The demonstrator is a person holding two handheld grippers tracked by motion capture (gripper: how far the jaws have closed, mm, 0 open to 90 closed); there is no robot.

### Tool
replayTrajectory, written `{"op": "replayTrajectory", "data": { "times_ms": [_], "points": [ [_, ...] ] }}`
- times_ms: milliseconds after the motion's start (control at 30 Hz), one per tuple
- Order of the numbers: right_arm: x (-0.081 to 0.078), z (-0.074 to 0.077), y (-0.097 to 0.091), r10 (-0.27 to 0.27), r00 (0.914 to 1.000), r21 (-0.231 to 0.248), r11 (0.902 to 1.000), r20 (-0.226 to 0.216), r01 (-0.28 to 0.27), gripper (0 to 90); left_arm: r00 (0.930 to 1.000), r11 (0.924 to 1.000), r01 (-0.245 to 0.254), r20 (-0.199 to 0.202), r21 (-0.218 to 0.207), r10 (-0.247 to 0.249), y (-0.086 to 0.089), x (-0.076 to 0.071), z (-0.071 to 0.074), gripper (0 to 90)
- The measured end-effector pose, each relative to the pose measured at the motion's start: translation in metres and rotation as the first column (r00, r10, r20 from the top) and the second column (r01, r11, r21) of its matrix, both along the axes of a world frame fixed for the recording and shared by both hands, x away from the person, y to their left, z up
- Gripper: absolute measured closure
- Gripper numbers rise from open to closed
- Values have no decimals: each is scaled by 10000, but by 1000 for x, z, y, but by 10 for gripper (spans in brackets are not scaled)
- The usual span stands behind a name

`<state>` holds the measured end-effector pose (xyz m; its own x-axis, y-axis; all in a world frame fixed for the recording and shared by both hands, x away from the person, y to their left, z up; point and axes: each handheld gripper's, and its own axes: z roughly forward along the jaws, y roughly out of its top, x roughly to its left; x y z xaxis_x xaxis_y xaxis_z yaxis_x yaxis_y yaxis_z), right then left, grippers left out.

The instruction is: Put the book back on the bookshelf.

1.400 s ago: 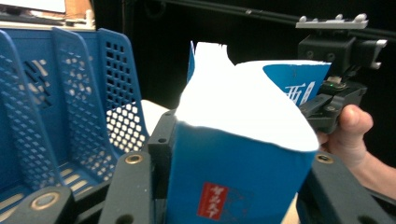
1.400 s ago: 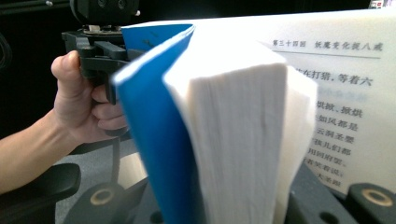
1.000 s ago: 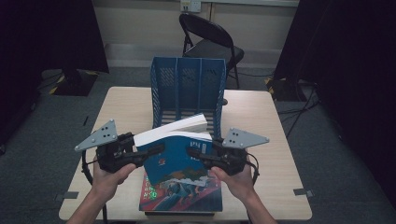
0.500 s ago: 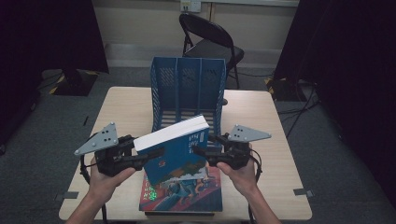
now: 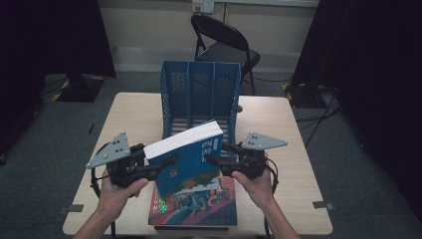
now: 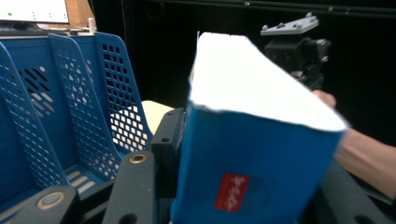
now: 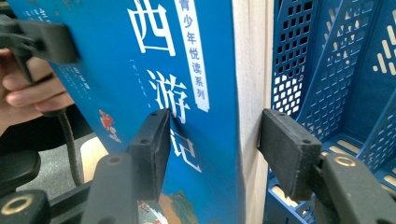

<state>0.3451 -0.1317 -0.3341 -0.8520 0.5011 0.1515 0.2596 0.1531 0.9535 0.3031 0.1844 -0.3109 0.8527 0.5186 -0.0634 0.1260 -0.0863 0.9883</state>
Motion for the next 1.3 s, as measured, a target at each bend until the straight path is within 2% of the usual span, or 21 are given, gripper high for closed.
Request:
{"op": "replayTrajectory", "data": {
  "times_ms": [100,133,167,233,300,400,467,567,600,667,767,867,933,1033,1100,1133,1233,1267,1300],
  "points": [
    [0,0,0,34,10000,7,10000,17,-34,444,9995,9998,130,-277,-127,-134,-6,3,-6,552],
    [0,0,0,50,10000,6,10000,5,-50,445,9997,9997,170,-199,-192,-174,-7,3,-7,553],
    [0,0,-1,71,10000,-6,10000,-8,-71,449,9998,9999,130,-124,-38,-130,-7,3,-7,557],
    [0,1,-1,90,10000,-5,10000,-14,-90,451,9996,9999,142,-252,-81,-144,-7,3,-6,559],
    [0,1,-1,59,10000,-10,10000,-33,-59,454,9999,9999,98,-110,99,-97,-8,3,-6,565],
    [0,1,-1,34,10000,-23,10000,-30,-34,455,9994,9995,271,-199,150,-268,-8,6,-7,567],
    [0,1,0,33,10000,-31,10000,-22,-33,455,9995,9999,163,-254,49,-162,-9,6,-9,562],
    [0,1,0,45,10000,-54,10000,-4,-46,457,9992,9987,99,-403,502,-79,-15,7,-16,528],
    [0,1,0,38,10000,-72,10000,-17,-39,457,9988,9996,-109,-473,248,120,-15,7,-19,519],
    [0,1,0,54,10000,-30,10000,-11,-54,458,9985,9995,-229,-497,232,240,-15,7,-20,517],
    [0,1,1,-15,10000,-82,10000,18,15,459,9984,9996,-36,-569,270,51,-15,10,-21,511],
    [1,1,1,-30,10000,-93,10000,5,30,457,9990,9991,80,-445,406,-62,-15,10,-21,527],
    [1,1,0,-34,10000,-102,9999,-1,34,458,9995,9988,-10,-326,493,27,-15,10,-21,538],
    [2,1,2,-64,10000,-115,9999,7,64,459,9989,9988,-77,-453,482,99,-14,12,-21,542],
    [2,1,2,-73,10000,-139,9999,-2,73,459,9993,9982,-95,-352,594,116,-13,12,-21,551],
    [2,1,2,-63,10000,-146,9999,13,63,460,9997,9972,-198,-151,721,210,-13,12,-22,567],
    [3,1,3,-2,10000,-263,9997,63,4,456,9997,9971,-178,-180,742,192,-13,12,-21,588],
    [6,2,3,232,9997,-563,9981,-114,-238,419,9996,9971,-201,-159,736,213,-12,12,-22,591],
    [7,1,3,270,9995,-502,9983,-169,-278,404,9996,9971,-201,-159,736,213,-12,12,-22,593]
  ]
}}
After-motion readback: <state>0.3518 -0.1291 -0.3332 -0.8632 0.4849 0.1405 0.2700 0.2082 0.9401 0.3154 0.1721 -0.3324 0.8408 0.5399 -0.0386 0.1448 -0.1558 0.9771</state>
